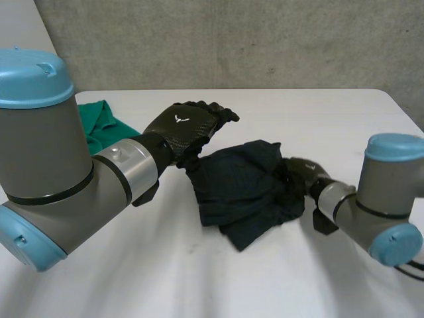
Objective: Fold the laundry.
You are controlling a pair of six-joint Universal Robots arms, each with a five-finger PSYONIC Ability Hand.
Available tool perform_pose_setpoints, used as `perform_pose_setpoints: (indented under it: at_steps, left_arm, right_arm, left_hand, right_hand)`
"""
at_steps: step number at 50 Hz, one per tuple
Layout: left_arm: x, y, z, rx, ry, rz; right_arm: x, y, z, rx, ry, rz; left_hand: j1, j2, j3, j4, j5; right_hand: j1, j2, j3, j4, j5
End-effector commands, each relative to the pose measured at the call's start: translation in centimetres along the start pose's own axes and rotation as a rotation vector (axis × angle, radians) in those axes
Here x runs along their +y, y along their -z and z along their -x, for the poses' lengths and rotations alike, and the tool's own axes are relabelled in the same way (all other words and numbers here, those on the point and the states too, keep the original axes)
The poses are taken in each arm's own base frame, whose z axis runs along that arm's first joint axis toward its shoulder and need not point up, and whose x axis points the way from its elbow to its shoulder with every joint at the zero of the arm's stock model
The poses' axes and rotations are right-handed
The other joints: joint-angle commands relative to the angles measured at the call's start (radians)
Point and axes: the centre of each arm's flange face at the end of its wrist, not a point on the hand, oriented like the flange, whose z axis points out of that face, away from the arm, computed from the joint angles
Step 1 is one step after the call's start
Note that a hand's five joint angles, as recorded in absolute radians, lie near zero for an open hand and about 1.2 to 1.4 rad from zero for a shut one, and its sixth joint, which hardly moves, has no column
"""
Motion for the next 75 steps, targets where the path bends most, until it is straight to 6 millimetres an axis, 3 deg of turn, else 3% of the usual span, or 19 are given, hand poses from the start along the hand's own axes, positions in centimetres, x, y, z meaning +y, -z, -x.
perform_pose_setpoints:
  at_steps: [1,5,10,13,15,17,18,19,25,33,44,52,54,56,59,65,71,74,75]
  left_arm:
    - [0.0,0.0,0.0,-0.002,0.002,-0.001]
    - [0.0,0.0,0.1,-0.005,0.002,-0.001]
    - [-0.1,0.0,0.3,-0.010,0.002,-0.002]
    - [-0.2,0.0,0.3,-0.010,0.002,-0.005]
    - [-0.2,0.0,0.3,-0.010,0.001,-0.007]
    - [-0.3,0.1,0.3,-0.010,0.001,-0.008]
    - [-0.2,0.1,0.3,-0.012,0.001,-0.008]
    - [-0.2,0.0,0.3,-0.012,0.003,-0.007]
    - [-0.3,0.0,0.3,-0.014,0.002,-0.009]
    - [-0.1,-0.1,0.4,-0.016,0.002,-0.012]
    - [0.1,-0.1,0.3,-0.015,0.005,-0.005]
    - [0.4,0.0,0.2,-0.014,0.007,0.004]
    - [0.4,0.0,0.2,-0.012,0.006,0.004]
    - [0.4,0.0,0.2,-0.012,0.006,0.004]
    - [0.4,0.0,0.2,-0.014,0.006,0.004]
    - [0.3,0.1,0.1,-0.014,0.006,0.004]
    - [0.2,0.3,0.1,-0.015,0.004,0.003]
    - [-0.2,0.4,0.2,-0.017,0.001,-0.013]
    - [-0.5,0.5,0.3,-0.021,0.000,-0.022]
  right_arm:
    - [-3.6,-3.2,-0.8,0.004,0.120,-0.083]
    - [-5.5,-5.7,-2.9,0.042,0.154,-0.127]
    - [-8.2,-8.7,-8.4,0.153,0.148,-0.198]
    - [-9.7,-9.4,-11.2,0.220,0.142,-0.238]
    - [-10.5,-9.9,-14.5,0.304,0.133,-0.272]
    - [-11.5,-9.9,-16.6,0.363,0.132,-0.311]
    - [-12.4,-9.5,-18.9,0.423,0.131,-0.359]
    - [-12.8,-9.2,-20.0,0.447,0.132,-0.377]
    - [-12.7,-8.0,-25.6,0.530,0.120,-0.413]
    - [-12.9,-6.5,-29.4,0.556,0.126,-0.425]
    - [-12.5,-5.6,-31.6,0.558,0.139,-0.412]
    - [-11.8,-4.9,-33.5,0.632,0.251,-0.360]
    - [-11.7,-4.9,-33.4,0.633,0.260,-0.355]
    - [-11.7,-4.9,-33.4,0.635,0.274,-0.351]
    - [-11.8,-5.0,-33.0,0.632,0.308,-0.333]
    - [-11.9,-4.7,-30.4,0.632,0.460,-0.175]
    - [-11.9,-2.0,-30.1,0.799,0.614,0.066]
    - [-13.3,-0.4,-30.1,0.910,0.683,0.112]
    - [-14.8,0.7,-30.2,0.998,0.728,0.108]
  left_hand:
    - [0.001,-0.024,-0.032,-0.022,-0.041]
    - [0.001,-0.024,-0.032,-0.022,-0.041]
    - [0.001,-0.024,-0.032,-0.022,-0.041]
    - [0.001,-0.024,-0.032,-0.022,-0.041]
    - [0.001,-0.024,-0.032,-0.022,-0.041]
    - [0.001,-0.024,-0.032,-0.022,-0.041]
    - [0.001,-0.024,-0.032,-0.022,-0.041]
    - [0.001,-0.024,-0.032,-0.022,-0.041]
    - [0.001,-0.024,-0.032,-0.022,-0.041]
    - [0.001,-0.024,-0.032,-0.022,-0.041]
    - [-0.003,-0.028,-0.036,-0.025,-0.044]
    - [-0.003,-0.028,-0.036,-0.025,-0.044]
    - [-0.003,-0.028,-0.036,-0.025,-0.044]
    - [-0.003,-0.028,-0.036,-0.025,-0.044]
    - [-0.003,-0.028,-0.036,-0.025,-0.044]
    - [-0.003,-0.028,-0.036,-0.025,-0.044]
    - [-0.003,-0.028,-0.036,-0.025,-0.044]
    - [-0.003,-0.028,-0.036,-0.025,-0.044]
    - [-0.003,-0.028,-0.036,-0.025,-0.044]
  right_hand:
    - [0.465,0.253,0.315,0.207,0.366]
    - [0.465,0.253,0.315,0.207,0.366]
    - [0.465,0.253,0.315,0.207,0.366]
    - [0.465,0.253,0.315,0.207,0.366]
    - [0.465,0.253,0.315,0.207,0.366]
    - [0.465,0.253,0.315,0.207,0.366]
    - [0.465,0.253,0.315,0.207,0.366]
    - [0.465,0.253,0.315,0.207,0.366]
    - [0.465,0.253,0.315,0.207,0.366]
    - [0.465,0.253,0.315,0.207,0.366]
    - [0.465,0.253,0.315,0.207,0.366]
    - [0.465,0.253,0.315,0.207,0.366]
    - [0.052,-0.160,-0.098,-0.206,-0.047]
    - [-0.757,-0.969,-0.907,-1.015,-0.856]
    - [-0.757,-0.969,-0.907,-1.015,-0.856]
    - [-0.757,-0.969,-0.907,-1.015,-0.856]
    - [-0.757,-0.969,-0.907,-1.015,-0.856]
    - [-0.757,-0.969,-0.907,-1.015,-0.856]
    - [-0.757,-0.969,-0.907,-1.015,-0.856]
